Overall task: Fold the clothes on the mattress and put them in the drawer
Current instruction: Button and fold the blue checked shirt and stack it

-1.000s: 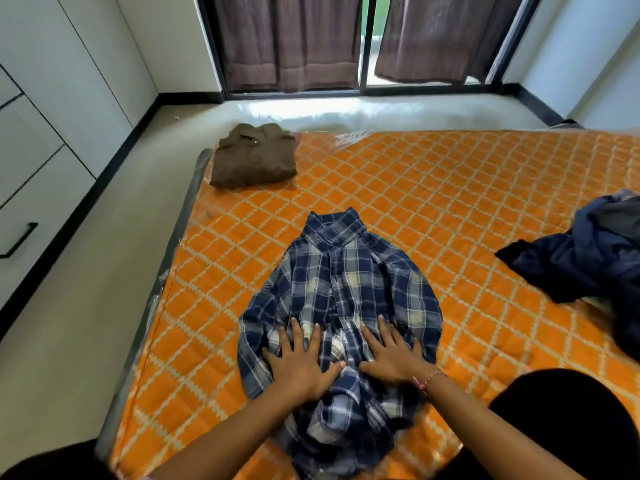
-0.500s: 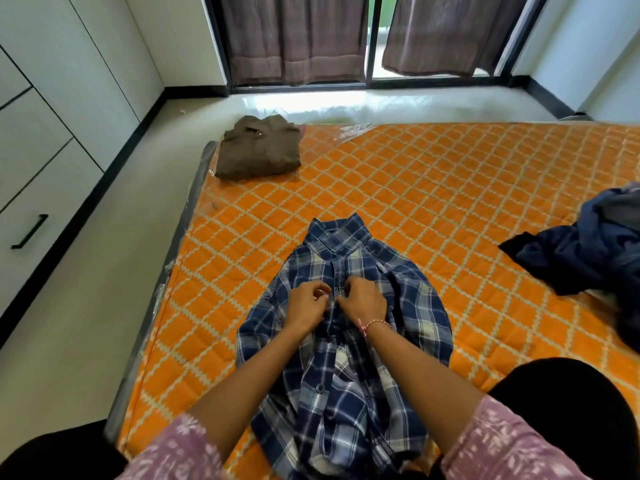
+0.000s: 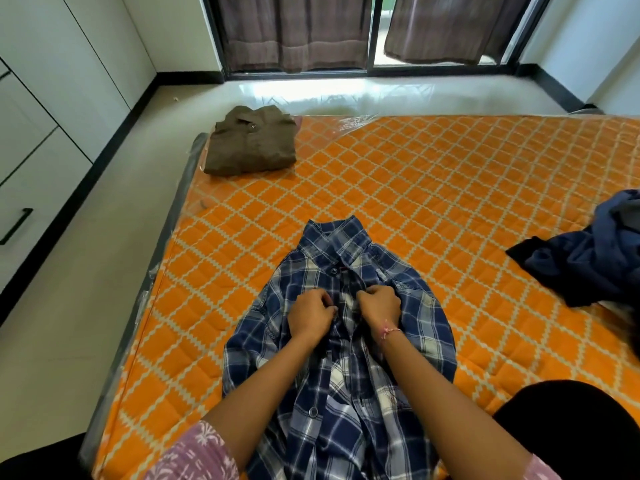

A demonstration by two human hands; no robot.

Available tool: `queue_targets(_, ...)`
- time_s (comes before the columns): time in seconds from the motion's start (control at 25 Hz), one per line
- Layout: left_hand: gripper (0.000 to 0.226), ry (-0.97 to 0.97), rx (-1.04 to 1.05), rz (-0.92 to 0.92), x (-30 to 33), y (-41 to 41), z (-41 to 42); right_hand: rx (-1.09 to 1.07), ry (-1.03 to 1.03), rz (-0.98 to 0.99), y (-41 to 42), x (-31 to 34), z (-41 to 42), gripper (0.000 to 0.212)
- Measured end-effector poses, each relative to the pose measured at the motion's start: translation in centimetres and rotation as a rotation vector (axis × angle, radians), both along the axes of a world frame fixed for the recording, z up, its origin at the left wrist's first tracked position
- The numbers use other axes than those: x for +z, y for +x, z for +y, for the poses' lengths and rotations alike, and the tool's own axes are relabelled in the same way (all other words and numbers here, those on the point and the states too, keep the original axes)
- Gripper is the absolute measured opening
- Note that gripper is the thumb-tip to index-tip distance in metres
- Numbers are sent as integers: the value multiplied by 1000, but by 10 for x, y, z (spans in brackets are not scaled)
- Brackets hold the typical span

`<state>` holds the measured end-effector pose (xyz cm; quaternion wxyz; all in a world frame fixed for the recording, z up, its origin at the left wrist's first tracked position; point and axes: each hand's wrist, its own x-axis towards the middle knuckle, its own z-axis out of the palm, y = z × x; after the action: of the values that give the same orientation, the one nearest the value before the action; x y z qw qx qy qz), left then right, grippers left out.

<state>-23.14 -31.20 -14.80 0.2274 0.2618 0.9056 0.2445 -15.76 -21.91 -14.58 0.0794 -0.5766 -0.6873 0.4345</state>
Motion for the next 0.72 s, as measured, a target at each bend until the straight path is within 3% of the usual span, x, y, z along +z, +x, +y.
queue_targets(0.16,14,-107,5,54,1,6,5,-7,-43,120,13,8,4,9)
queue_targets(0.28,19,-124,31,-70,7,0,6,4,11,230,16,15,3,9)
queue_targets(0.52,22,272,250,-463,28,-3,0,94,5,165,12,29,4,29)
queue_targets(0.64,22,324,262,-508,38,-1,-1,166,-92,158,9,29,3,40)
queue_targets(0.72,23,351,281,-512,40,-2,-1,200,-145,176,9,29,2,34)
